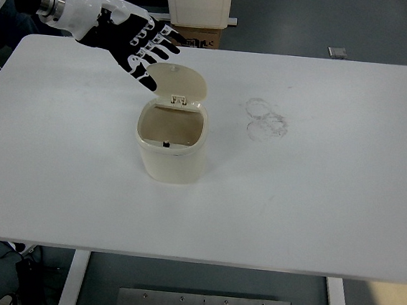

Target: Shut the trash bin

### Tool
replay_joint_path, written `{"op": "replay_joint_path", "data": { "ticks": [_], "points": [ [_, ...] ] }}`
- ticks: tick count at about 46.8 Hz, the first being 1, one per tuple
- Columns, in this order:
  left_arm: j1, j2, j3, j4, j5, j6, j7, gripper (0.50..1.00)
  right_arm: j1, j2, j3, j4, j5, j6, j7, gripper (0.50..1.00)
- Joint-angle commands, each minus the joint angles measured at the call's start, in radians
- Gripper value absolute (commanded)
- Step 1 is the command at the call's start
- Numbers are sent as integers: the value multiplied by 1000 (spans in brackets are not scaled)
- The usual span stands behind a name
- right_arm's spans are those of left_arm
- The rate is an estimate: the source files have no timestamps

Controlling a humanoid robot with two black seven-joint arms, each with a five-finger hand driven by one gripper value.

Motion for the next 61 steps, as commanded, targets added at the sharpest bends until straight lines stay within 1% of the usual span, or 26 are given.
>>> {"op": "replay_joint_path", "data": {
  "ticks": [1, 11, 25, 37, 48, 61],
  "points": [
    [-4, -3, -1, -5, 17, -13, 1, 1000, 0, 0, 0, 0, 0, 0, 0, 991],
    [-13, -4, -1, -42, 21, -33, 1, 1000, 0, 0, 0, 0, 0, 0, 0, 991],
    [16, -18, 1, -68, 21, -31, 1, 1000, 0, 0, 0, 0, 0, 0, 0, 991],
    [56, -19, 1, -124, 23, -26, 1, 1000, 0, 0, 0, 0, 0, 0, 0, 991],
    [59, -18, 2, -132, 29, -31, 1, 1000, 0, 0, 0, 0, 0, 0, 0, 991],
    [99, -18, 22, -132, 40, -25, 1, 1000, 0, 0, 0, 0, 0, 0, 0, 991]
  ]
}}
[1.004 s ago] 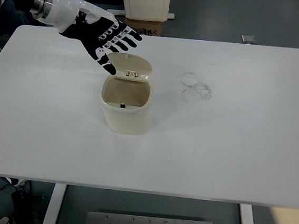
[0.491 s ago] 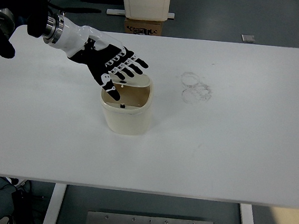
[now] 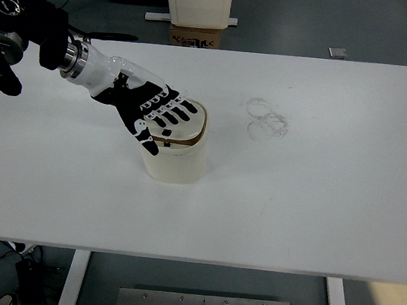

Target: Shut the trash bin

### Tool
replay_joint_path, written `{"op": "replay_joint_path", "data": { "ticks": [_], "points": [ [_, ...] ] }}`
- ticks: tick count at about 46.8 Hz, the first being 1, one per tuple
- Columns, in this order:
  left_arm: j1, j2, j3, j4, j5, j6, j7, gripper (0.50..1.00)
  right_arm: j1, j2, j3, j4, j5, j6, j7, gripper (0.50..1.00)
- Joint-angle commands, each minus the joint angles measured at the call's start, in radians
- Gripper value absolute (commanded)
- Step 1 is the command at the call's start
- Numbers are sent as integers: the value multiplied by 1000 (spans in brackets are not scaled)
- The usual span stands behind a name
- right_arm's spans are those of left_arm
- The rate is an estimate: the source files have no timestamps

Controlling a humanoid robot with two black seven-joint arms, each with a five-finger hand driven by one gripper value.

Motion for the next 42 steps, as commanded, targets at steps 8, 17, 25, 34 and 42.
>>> {"op": "replay_joint_path", "data": {
  "ticks": [8, 17, 25, 34, 42],
  "points": [
    [19, -1, 1, 1, 2, 4, -1, 1000, 0, 0, 0, 0, 0, 0, -1, 991],
    [28, -1, 1, 1, 3, 4, -1, 1000, 0, 0, 0, 0, 0, 0, -1, 991],
    [36, -1, 1, 1, 5, 6, -1, 1000, 0, 0, 0, 0, 0, 0, 1, 991],
    [33, 1, 1, 4, 6, 6, -1, 1000, 0, 0, 0, 0, 0, 0, 1, 991],
    [-11, 13, -5, 14, 9, 6, -1, 1000, 0, 0, 0, 0, 0, 0, -1, 991]
  ]
}}
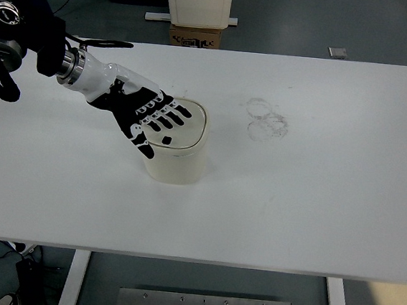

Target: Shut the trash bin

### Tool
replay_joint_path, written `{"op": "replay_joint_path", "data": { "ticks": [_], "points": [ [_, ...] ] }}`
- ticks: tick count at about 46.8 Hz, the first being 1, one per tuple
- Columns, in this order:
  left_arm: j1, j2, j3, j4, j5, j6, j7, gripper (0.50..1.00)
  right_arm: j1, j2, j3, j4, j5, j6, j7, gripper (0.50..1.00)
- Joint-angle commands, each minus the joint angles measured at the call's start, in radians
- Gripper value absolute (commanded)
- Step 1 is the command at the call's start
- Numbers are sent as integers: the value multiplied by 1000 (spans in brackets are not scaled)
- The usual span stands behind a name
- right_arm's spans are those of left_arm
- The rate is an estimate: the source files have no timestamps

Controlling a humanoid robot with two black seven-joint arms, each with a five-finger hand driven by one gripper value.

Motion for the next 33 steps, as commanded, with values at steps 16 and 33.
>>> {"op": "replay_joint_path", "data": {
  "ticks": [16, 33],
  "points": [
    [63, -16, -189, 213, 0, 132, -15, 1000, 0, 0, 0, 0, 0, 0, -1, 991],
    [258, -191, -530, 595, 0, 158, -53, 1000, 0, 0, 0, 0, 0, 0, 1, 991]
  ]
}}
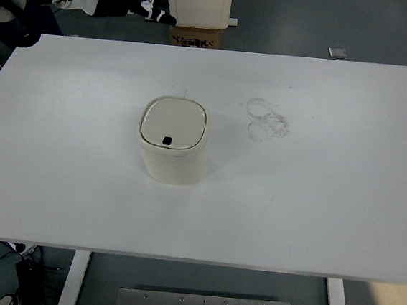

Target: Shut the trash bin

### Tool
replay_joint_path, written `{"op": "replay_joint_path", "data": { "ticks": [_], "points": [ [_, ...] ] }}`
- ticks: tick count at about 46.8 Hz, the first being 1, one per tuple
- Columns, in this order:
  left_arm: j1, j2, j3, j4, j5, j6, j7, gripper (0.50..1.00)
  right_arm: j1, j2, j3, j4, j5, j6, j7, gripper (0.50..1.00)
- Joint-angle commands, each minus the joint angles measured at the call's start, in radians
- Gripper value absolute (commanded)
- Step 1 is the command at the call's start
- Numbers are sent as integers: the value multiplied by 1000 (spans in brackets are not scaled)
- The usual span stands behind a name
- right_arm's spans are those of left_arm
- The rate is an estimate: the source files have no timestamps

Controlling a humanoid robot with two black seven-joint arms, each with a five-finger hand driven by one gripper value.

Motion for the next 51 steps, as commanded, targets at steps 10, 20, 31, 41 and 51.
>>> {"op": "replay_joint_path", "data": {
  "ticks": [10, 20, 31, 41, 51],
  "points": [
    [101, -81, -101, 177, -1, 47, -190, 1000, 0, 0, 0, 0, 0, 0, 0, 991],
    [219, -156, -218, 294, -38, 50, -290, 1000, 0, 0, 0, 0, 0, 0, 0, 991],
    [374, -164, -423, 297, -72, 82, -406, 1000, 0, 0, 0, 0, 0, 0, 0, 991],
    [492, -238, -499, 352, -83, 81, -437, 1000, 0, 0, 0, 0, 0, 0, 0, 991],
    [569, -293, -562, 370, -84, 82, -460, 1000, 0, 0, 0, 0, 0, 0, -2, 991]
  ]
}}
